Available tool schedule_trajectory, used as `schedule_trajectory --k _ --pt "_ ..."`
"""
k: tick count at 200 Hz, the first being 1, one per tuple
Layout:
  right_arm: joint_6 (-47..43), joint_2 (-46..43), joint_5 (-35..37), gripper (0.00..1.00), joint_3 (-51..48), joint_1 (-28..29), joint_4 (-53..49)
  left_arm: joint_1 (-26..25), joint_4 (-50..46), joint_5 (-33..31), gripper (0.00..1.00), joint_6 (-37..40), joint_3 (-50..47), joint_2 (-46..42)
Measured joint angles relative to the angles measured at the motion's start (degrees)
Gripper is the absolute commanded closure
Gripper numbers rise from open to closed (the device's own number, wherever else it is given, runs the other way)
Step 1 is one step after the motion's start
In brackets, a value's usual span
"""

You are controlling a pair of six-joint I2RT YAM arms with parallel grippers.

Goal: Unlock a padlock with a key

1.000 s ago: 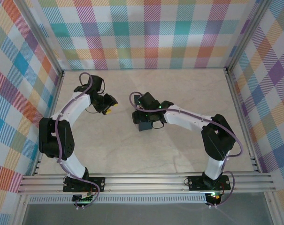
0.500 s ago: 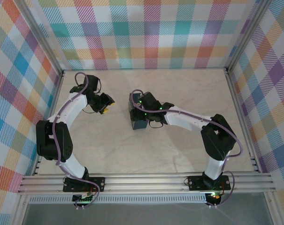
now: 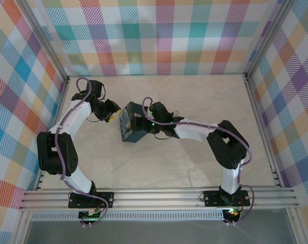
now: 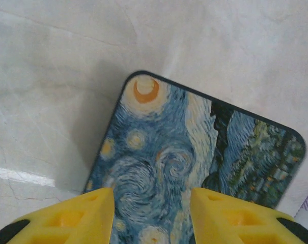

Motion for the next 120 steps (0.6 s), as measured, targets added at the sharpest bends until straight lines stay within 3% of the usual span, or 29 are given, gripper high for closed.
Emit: schedule_trajectory --k 61,120 --pt "-0.6 6.9 -3.4 0.00 2.7 -0.9 4.1 -1.7 -2.9 0.1 0.57 4.5 4.7 0.0" --pt "-10.9 7.1 -0.6 0.00 9.2 -1.5 -9.3 -6.1 -4.7 -2.8 0.60 7.9 7.3 5.4"
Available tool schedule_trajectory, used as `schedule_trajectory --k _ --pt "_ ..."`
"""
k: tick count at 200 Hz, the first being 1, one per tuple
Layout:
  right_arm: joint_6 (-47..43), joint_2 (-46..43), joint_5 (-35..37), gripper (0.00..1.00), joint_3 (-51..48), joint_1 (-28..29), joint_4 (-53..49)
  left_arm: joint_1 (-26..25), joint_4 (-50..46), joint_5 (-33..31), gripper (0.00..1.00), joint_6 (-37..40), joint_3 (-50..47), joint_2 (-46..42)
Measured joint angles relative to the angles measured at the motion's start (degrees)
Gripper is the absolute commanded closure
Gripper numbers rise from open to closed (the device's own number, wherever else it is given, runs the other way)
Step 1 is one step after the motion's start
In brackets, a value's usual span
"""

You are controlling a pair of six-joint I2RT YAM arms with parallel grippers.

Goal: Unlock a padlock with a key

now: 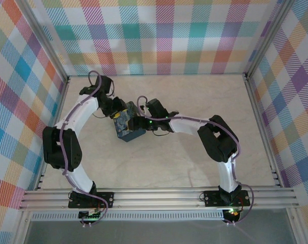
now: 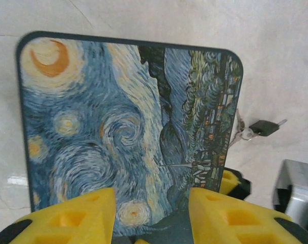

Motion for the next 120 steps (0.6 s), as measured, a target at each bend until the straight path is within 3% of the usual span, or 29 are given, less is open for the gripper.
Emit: schedule_trajectory --k 60,94,104,110,114,120 --pt "-4.3 0.0 0.9 0.00 0.0 -0.4 -3.6 -0.8 -0.1 -3.7 0.61 1.2 0.2 5.1" --pt "-8.3 -2.7 3.5 0.00 -0.4 -0.7 -6.6 -0.3 0.5 -5.9 0.53 3.5 1.5 4.5" --pt "-10.2 -5.0 5.4 0.00 -0.8 -0.9 -8.0 0.0 1.0 -6.8 0.44 4.9 1.4 3.4" --pt "-11.5 -6.7 6.6 0.00 -1.2 -1.2 -8.5 0.2 2.0 -7.3 0.23 5.6 1.0 2.6" --pt "-12.4 -8.0 7.4 0.00 -1.6 -1.5 -8.9 0.4 2.9 -7.9 0.03 5.6 0.5 1.8" --pt "-13.3 -9.9 8.2 0.00 -2.3 -2.2 -9.0 0.7 4.5 -8.7 0.00 6.4 -0.5 0.4"
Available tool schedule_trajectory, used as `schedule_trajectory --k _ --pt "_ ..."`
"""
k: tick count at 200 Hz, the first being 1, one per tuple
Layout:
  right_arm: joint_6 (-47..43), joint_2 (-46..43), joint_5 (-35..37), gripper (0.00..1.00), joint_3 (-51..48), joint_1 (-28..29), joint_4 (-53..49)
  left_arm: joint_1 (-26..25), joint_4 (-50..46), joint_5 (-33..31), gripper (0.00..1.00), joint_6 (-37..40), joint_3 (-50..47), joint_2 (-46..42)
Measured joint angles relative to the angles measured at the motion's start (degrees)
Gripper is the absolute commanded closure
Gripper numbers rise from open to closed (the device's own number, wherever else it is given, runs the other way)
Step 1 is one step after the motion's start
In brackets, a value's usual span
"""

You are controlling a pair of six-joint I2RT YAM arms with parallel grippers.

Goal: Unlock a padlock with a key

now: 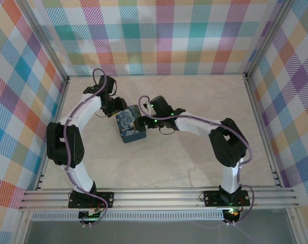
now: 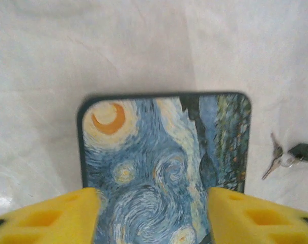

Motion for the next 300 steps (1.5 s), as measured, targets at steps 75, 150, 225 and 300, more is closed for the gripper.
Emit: schedule_trajectory --k 75,150,225,300 --pt "-7.1 -23.5 5.0 0.00 -30.1 -32.7 12.0 7.9 38.6 -16.4 0.00 18.9 -36.0 -17.7" --pt "-14.8 -25.9 5.0 0.00 -40.5 -41.1 26.7 7.9 61.9 -14.6 0.00 25.9 -51.7 -20.5" --pt "-18.0 -17.6 4.5 0.00 -53.6 -42.1 51.7 7.6 81.7 -12.0 0.00 26.4 -59.2 -9.9" --pt "-18.4 -17.6 4.5 0.00 -52.9 -42.1 54.8 7.4 84.9 -11.7 0.00 26.4 -59.3 -9.9"
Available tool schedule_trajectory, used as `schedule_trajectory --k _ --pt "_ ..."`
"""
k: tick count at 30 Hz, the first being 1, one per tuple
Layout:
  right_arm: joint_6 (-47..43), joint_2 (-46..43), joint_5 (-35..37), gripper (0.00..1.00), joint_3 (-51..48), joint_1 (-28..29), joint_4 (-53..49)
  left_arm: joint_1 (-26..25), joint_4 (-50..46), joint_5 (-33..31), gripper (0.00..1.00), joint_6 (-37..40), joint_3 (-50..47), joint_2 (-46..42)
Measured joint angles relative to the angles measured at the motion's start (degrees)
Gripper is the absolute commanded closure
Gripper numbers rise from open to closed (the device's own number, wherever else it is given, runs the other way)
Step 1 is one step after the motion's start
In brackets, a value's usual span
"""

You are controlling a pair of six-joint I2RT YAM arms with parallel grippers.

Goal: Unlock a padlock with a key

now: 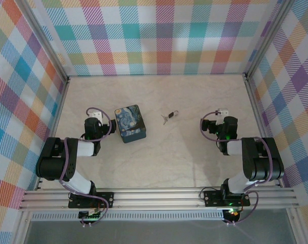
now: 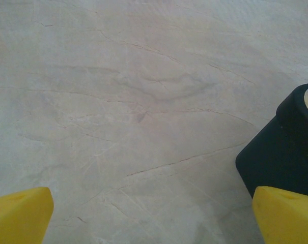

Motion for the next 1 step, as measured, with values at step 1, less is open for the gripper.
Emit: schedule_trajectory --k 1 --pt "0.0 0.0 0.0 0.00 0.0 0.0 0.0 0.0 0.0 0.1 0.00 0.0 0.0 0.0"
